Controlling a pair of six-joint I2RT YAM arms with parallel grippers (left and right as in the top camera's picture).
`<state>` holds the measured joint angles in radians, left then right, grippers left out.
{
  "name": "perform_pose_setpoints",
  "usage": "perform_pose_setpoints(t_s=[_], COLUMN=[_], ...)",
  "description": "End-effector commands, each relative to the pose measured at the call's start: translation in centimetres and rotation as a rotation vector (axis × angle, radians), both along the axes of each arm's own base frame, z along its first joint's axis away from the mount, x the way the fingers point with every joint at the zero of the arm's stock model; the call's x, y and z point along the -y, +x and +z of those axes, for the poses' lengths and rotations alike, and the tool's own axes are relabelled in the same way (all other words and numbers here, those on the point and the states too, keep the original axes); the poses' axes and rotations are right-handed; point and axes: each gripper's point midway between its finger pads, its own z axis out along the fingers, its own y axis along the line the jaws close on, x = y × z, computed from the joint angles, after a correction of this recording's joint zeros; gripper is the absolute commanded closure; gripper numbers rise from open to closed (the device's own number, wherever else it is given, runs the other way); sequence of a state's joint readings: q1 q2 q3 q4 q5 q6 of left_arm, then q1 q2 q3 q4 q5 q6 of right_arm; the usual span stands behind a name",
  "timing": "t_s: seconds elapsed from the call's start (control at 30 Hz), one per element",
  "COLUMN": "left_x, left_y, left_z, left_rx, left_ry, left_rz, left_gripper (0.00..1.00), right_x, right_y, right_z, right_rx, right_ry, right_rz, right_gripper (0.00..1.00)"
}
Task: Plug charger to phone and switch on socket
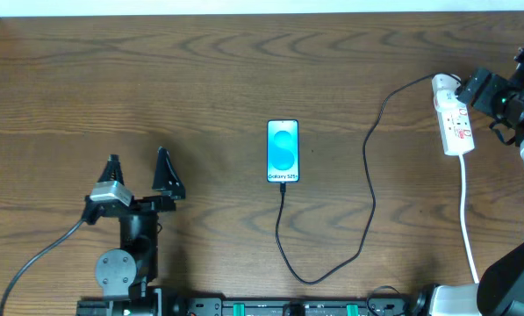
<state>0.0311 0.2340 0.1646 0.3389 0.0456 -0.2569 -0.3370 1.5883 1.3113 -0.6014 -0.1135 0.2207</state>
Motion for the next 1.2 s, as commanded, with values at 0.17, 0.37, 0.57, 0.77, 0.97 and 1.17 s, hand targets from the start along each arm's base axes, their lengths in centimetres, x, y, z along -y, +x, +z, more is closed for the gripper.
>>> perform_pose_setpoints(t_s=[0.17,0.37,0.57,0.77,0.97,1.17], left_x=[-0.4,-0.7,-0.8,-0.8,-0.4,-0.1], left_y=[-0.5,-0.6,-0.7,-0.9,-1.0,-1.0], left_z=[-3.8,-5.9,-8.8,-11.5,-12.6,-12.6], left_rx=[0.003,-0.069,-0.183,-0.295,-0.341,-0.34], left_ry=[0.011,0.009,0.004,0.0,0.066,0.071], left_rz=[0.021,0.03,0.035,0.037,0.014,-0.001], left_gripper=[0.05,0.05,0.05,0.05,0.05,0.05], right_x=[0.0,0.0,0.0,0.0,0.0,0.0], right_y=[0.0,0.0,0.0,0.0,0.0,0.0], right_z=[-0.1,-0.1,-0.1,-0.1,-0.1,-0.1], right_rx=[0.0,0.0,0.0,0.0,0.0,0.0], right_ry=[0.002,0.002,0.002,0.002,0.002,0.002], right_rz=[-0.009,-0.009,-0.009,-0.009,-0.009,-0.009], right_gripper=[0.01,0.01,0.01,0.01,0.01,0.01])
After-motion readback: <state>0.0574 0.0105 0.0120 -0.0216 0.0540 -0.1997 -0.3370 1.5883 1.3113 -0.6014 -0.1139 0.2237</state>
